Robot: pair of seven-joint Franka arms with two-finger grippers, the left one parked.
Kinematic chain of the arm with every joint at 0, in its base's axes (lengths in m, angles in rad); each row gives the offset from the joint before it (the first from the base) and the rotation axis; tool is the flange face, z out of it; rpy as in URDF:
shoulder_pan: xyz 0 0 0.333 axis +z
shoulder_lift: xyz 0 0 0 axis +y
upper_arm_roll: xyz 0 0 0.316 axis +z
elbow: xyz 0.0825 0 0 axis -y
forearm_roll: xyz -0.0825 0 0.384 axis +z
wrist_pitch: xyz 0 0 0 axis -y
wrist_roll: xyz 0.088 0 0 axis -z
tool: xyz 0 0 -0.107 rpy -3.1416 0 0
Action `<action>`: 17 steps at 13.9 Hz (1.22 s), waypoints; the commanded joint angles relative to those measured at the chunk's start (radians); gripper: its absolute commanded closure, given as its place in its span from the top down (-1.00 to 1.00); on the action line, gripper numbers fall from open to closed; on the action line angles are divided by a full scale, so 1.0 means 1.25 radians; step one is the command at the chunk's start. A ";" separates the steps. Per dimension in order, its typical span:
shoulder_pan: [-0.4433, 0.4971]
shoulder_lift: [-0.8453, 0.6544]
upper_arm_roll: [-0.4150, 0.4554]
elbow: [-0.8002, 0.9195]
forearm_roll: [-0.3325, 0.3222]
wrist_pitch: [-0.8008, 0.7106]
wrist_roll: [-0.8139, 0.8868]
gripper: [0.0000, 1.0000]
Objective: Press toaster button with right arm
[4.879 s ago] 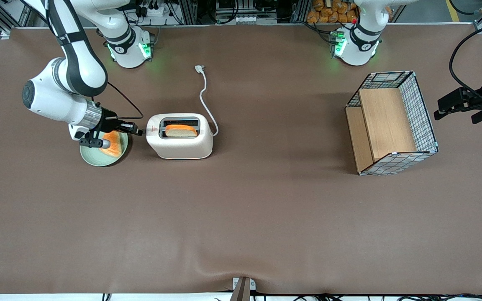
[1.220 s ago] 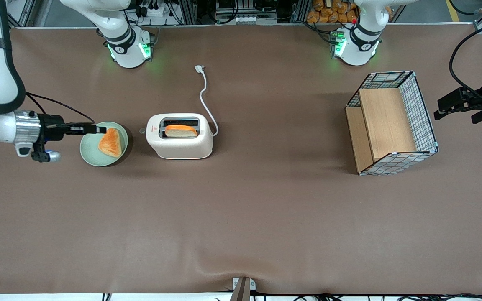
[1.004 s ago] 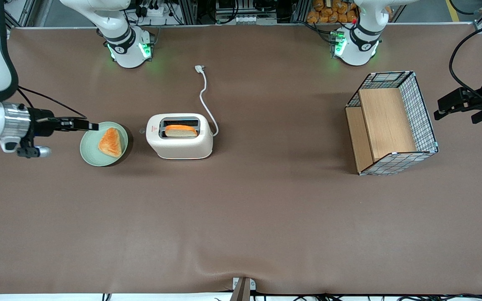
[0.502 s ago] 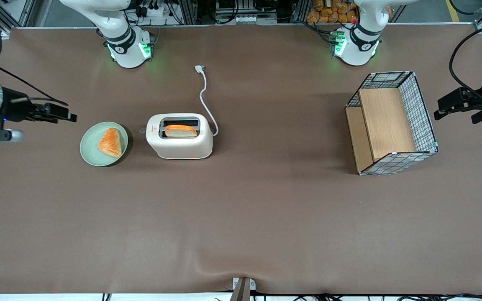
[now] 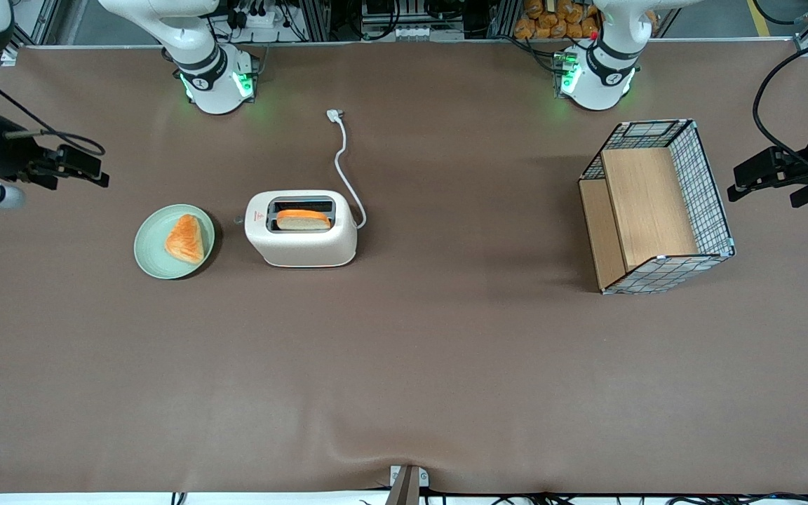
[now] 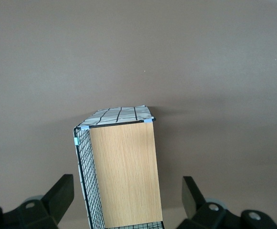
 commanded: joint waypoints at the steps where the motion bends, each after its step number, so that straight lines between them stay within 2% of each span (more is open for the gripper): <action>1: 0.005 -0.045 0.001 -0.010 -0.028 0.005 0.014 1.00; 17: -0.010 -0.078 -0.006 -0.004 -0.055 0.008 0.001 1.00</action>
